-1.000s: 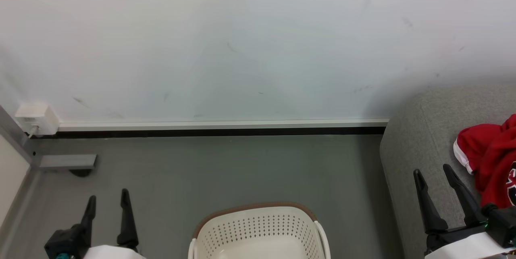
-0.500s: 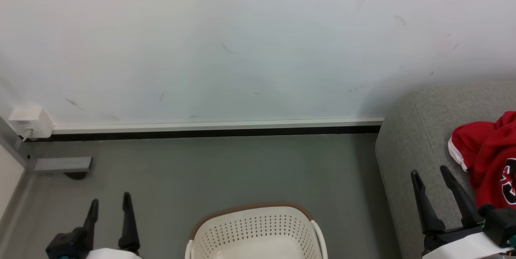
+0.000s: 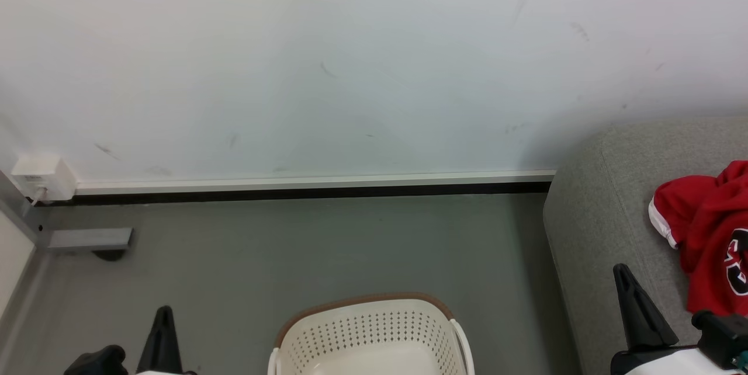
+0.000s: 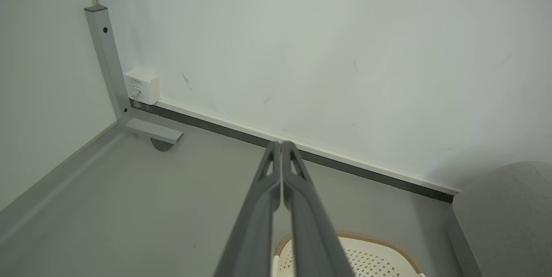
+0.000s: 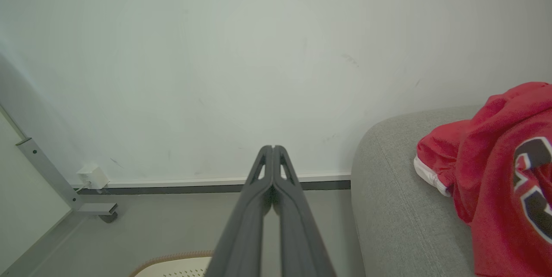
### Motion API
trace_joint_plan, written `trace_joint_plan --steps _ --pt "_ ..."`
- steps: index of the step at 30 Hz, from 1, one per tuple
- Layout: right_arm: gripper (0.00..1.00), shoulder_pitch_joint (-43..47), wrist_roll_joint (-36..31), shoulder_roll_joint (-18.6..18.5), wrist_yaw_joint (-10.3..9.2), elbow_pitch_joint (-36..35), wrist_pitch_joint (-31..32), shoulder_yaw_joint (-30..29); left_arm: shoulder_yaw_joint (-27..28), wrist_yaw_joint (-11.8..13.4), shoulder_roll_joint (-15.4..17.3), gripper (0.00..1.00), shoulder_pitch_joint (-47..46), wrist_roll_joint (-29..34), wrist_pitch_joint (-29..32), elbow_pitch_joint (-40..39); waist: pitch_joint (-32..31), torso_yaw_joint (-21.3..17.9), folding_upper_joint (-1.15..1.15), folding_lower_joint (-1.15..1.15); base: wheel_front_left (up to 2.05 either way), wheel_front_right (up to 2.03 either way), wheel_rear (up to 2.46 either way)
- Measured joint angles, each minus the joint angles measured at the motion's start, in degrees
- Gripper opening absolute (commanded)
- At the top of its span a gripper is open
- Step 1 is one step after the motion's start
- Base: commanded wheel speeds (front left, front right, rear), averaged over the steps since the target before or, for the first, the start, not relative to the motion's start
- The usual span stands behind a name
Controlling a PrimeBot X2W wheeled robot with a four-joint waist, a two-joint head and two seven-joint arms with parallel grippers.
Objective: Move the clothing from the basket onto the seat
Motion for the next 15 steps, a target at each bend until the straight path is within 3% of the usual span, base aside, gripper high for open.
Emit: trace_joint_plan --steps 15 --pt "0.00 0.00 12.72 1.52 0.00 -0.23 3.87 -3.26 -0.36 -1.53 0.00 0.00 -0.13 -15.79 3.50 -1.25 -0.08 0.27 0.00 0.00 0.00 0.00 0.00"
